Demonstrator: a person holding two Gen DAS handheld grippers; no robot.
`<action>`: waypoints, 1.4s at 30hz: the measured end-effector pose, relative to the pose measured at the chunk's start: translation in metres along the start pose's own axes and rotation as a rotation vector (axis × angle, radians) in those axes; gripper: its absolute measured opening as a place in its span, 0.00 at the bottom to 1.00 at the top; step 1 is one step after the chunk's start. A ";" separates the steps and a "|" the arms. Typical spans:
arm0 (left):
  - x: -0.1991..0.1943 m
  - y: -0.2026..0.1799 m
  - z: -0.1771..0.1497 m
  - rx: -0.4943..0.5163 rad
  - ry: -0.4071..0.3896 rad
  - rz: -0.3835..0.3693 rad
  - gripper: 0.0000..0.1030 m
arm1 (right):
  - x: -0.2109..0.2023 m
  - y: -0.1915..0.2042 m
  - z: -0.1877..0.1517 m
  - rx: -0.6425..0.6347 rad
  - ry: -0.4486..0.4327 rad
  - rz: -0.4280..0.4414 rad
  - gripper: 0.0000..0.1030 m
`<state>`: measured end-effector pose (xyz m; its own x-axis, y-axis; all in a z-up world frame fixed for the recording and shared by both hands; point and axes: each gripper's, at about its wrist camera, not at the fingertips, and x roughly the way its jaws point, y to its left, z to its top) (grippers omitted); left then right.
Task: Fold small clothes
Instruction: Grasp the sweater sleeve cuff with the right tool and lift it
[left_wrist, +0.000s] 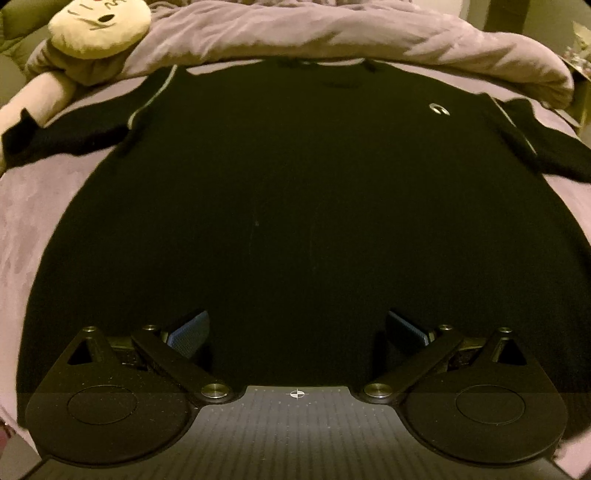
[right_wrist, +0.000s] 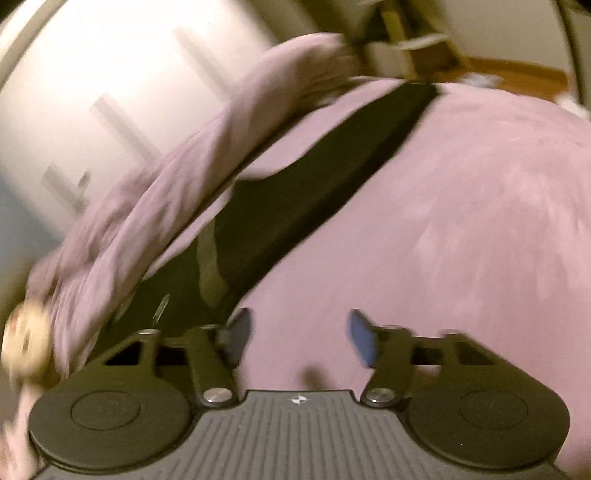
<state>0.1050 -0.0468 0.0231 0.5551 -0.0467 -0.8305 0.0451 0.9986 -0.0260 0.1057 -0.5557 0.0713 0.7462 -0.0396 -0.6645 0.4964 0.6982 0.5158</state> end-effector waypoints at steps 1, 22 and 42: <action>0.003 -0.001 0.005 -0.003 0.001 0.006 1.00 | 0.017 -0.013 0.019 0.050 -0.018 -0.022 0.36; 0.033 -0.008 0.028 -0.028 0.036 0.064 1.00 | 0.134 -0.073 0.121 0.451 -0.277 0.020 0.10; 0.005 0.038 0.027 -0.096 0.002 0.207 1.00 | 0.045 0.085 0.066 0.090 -0.210 0.236 0.10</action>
<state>0.1324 -0.0095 0.0328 0.5424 0.1599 -0.8247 -0.1494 0.9844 0.0926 0.2110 -0.5447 0.1208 0.9159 -0.0375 -0.3997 0.3292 0.6399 0.6943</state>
